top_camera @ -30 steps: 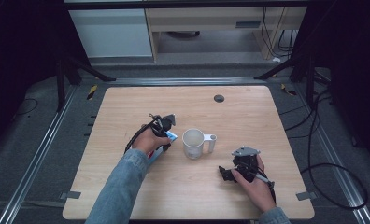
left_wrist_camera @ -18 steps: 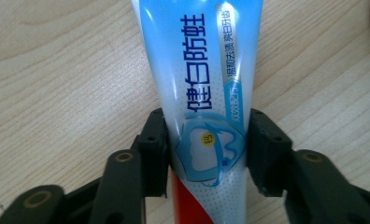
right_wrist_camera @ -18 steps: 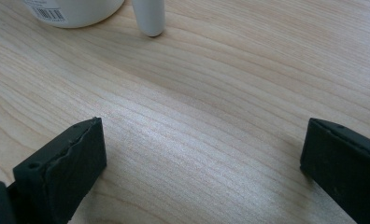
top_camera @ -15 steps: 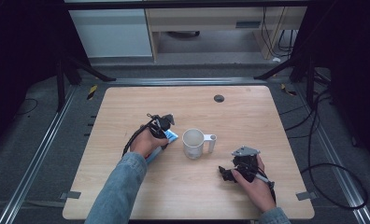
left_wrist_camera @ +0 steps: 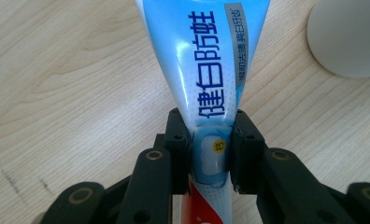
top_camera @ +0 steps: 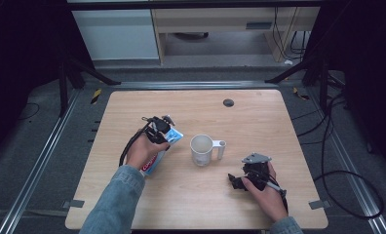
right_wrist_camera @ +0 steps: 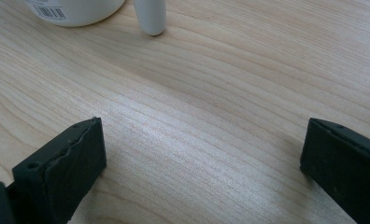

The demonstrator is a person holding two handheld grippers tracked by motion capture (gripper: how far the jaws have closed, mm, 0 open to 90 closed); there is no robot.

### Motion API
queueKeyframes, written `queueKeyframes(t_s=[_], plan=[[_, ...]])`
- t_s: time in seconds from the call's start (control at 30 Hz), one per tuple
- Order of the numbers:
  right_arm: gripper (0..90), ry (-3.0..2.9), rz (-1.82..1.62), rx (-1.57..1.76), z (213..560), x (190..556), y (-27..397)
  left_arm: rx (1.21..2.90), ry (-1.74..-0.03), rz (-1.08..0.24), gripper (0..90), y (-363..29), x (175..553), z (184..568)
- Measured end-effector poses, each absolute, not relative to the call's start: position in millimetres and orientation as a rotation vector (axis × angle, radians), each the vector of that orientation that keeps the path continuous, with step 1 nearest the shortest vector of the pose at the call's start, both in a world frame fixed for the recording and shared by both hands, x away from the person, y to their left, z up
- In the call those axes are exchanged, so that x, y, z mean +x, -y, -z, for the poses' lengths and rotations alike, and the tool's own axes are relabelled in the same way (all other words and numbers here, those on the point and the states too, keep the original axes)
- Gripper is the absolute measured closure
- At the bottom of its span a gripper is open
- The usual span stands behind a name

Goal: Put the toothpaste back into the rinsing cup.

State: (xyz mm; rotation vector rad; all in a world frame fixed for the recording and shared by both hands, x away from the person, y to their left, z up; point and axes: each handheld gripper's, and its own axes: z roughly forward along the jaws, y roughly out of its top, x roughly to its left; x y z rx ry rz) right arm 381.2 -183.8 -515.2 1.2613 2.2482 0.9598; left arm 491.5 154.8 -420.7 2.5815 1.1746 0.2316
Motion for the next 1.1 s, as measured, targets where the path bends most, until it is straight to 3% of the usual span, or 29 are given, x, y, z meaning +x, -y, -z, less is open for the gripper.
queueKeyframes(t_s=[1.1], plan=[[0.4, -2.244, -0.960, 1.264, 515, 381, 183, 2.490, -1.154, -0.323, 73.1, -189, 480, 370]])
